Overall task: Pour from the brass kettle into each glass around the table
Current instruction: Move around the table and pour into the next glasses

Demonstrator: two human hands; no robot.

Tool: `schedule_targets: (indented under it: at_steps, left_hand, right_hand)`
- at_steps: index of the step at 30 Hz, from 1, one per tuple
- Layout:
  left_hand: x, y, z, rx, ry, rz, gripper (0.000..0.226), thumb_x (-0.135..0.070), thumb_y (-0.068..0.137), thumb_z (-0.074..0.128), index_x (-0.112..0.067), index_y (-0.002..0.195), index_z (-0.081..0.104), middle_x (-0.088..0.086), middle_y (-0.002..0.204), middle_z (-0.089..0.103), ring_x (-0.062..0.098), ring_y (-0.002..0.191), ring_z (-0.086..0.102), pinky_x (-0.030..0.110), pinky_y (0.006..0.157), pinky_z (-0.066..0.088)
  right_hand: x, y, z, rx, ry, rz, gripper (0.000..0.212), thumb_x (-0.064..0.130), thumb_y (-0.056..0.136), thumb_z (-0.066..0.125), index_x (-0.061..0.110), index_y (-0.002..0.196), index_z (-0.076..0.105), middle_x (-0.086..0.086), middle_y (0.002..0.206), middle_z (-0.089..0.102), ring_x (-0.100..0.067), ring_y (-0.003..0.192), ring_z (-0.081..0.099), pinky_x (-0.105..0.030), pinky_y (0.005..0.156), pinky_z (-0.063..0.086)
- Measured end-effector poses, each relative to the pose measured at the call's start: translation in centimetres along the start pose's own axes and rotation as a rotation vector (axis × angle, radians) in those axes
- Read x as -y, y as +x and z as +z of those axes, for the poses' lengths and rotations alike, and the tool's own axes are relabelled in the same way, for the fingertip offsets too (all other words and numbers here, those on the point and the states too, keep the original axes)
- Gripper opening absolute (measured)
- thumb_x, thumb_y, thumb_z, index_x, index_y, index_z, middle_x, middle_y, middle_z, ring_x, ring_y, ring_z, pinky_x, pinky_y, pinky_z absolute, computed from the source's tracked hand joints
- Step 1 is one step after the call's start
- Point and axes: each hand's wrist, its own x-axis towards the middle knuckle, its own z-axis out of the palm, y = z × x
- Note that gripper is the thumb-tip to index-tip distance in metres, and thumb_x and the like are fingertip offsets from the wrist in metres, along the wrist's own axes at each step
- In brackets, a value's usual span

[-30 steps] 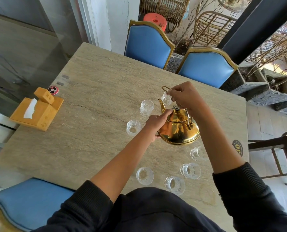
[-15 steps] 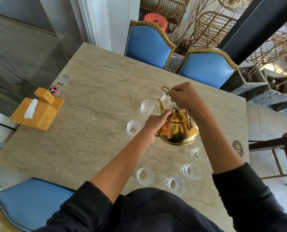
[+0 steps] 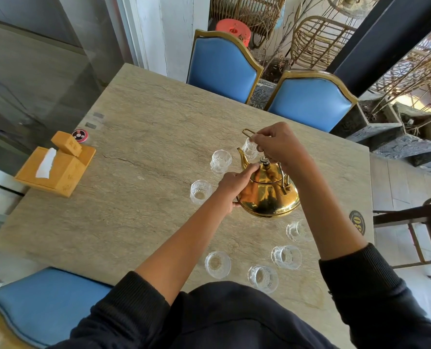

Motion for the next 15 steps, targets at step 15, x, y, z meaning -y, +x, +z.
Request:
schedule_targets:
  at_steps: [15]
  left_hand:
    - [0.14,0.34,0.03,-0.012,-0.015,-0.009,0.083,-0.078,0.079,0.075,-0.015,0.133,0.063,0.011,0.124,0.072,0.030,0.114,0.067,0.044,0.084,0.052]
  right_hand:
    - [0.17,0.08,0.06,0.006,-0.013,-0.002,0.026,0.016,0.096,0.060,-0.003,0.107,0.075,-0.005,0.068,0.062,-0.011,0.049,0.045,-0.025,0.047,0.036]
